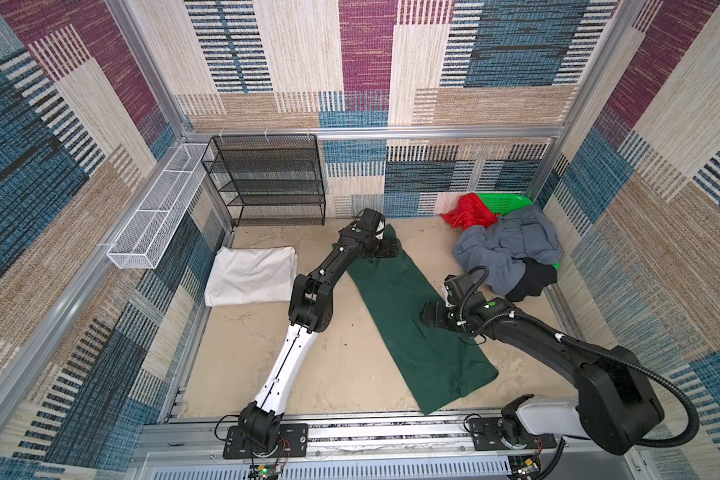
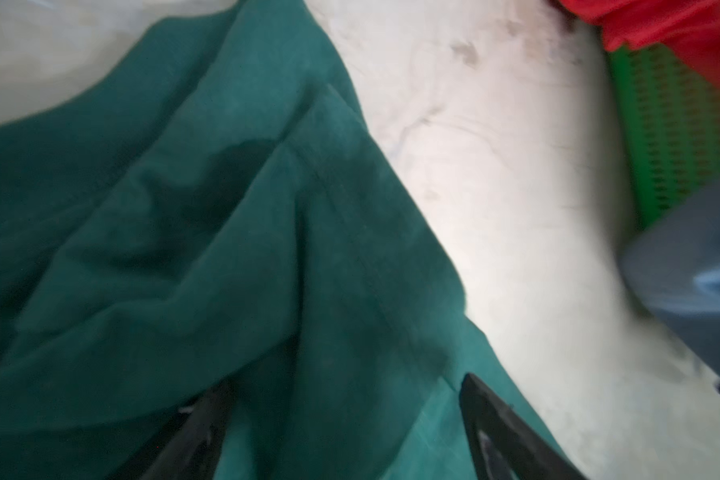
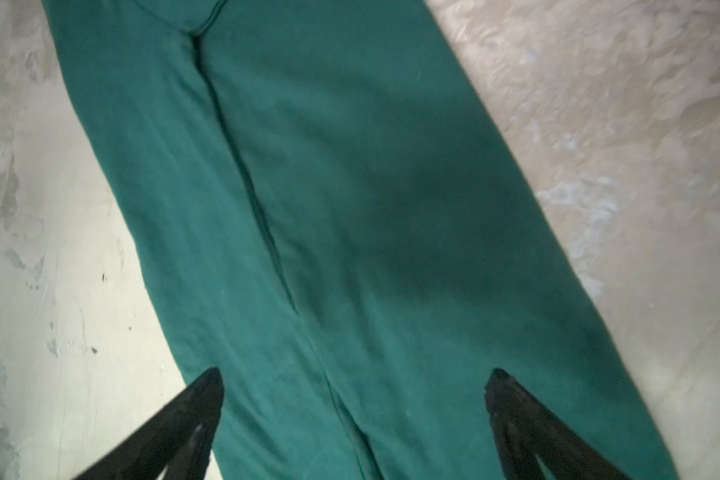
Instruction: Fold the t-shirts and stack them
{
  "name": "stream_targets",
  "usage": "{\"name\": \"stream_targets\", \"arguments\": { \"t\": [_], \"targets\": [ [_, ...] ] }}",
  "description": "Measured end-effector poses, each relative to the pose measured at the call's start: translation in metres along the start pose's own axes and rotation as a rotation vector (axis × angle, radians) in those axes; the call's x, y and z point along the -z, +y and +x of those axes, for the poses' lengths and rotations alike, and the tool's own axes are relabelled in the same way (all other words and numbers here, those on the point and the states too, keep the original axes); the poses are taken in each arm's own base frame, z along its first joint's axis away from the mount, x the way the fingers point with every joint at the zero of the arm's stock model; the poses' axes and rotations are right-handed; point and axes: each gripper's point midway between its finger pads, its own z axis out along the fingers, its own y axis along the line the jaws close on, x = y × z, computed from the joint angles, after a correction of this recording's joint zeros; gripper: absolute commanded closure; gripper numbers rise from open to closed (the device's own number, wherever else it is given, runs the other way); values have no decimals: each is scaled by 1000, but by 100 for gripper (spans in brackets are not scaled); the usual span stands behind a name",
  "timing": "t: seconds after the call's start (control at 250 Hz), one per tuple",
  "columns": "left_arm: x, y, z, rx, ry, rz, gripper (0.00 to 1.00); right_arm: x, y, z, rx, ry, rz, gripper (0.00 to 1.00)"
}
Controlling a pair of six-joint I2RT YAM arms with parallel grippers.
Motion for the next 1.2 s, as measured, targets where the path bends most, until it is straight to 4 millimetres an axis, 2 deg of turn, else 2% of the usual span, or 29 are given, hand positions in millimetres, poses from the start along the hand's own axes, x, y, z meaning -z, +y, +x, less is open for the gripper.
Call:
{"name": "stream_targets", "arguments": {
  "t": [0.092, 0.188, 0.264, 0.4, 0.48, 0.568, 0.672, 0.82, 0.904, 0.952, 1.056, 1.136, 1.2],
  "targets": [
    [12, 2, -1, 5, 6, -16, 1, -5, -2, -17, -15, -18, 0, 1],
    [35, 5, -3, 2, -2, -63, 1, -12, 11, -44, 8, -53, -21, 0],
    [63, -1, -13, -17, -36, -86, 1, -19, 20, -67, 28, -80, -35, 0],
    [124, -21, -41, -63, -149, -106, 1, -38, 29, -106, 58, -112, -25, 3],
    [146, -24, -46, -82, -188, -128, 1, -51, 36, -132, 81, -139, -18, 4],
    [160, -20, -39, -91, -194, -163, 1, -69, 43, -159, 108, -161, -7, 5],
    [178, -18, -26, -92, -194, -177, 1, -91, 50, -181, 139, -171, 2, 5],
    [202, -16, -8, -94, -219, -186, 1, -120, 57, -200, 172, -157, 8, 7],
    [211, -14, 4, -88, -225, -184, 1, -133, 60, -209, 187, -155, 10, 11],
    [214, -13, 12, -79, -223, -183, 1, -141, 60, -212, 194, -150, 14, 16],
    [221, -12, 22, -68, -232, -176, 1, -157, 60, -221, 206, -149, 32, 33],
    [225, -11, 30, -60, -229, -175, 1, -168, 61, -230, 215, -154, 45, 61],
    [227, -9, 35, -51, -224, -176, 1, -177, 62, -236, 219, -154, 50, 73]
  ]
}}
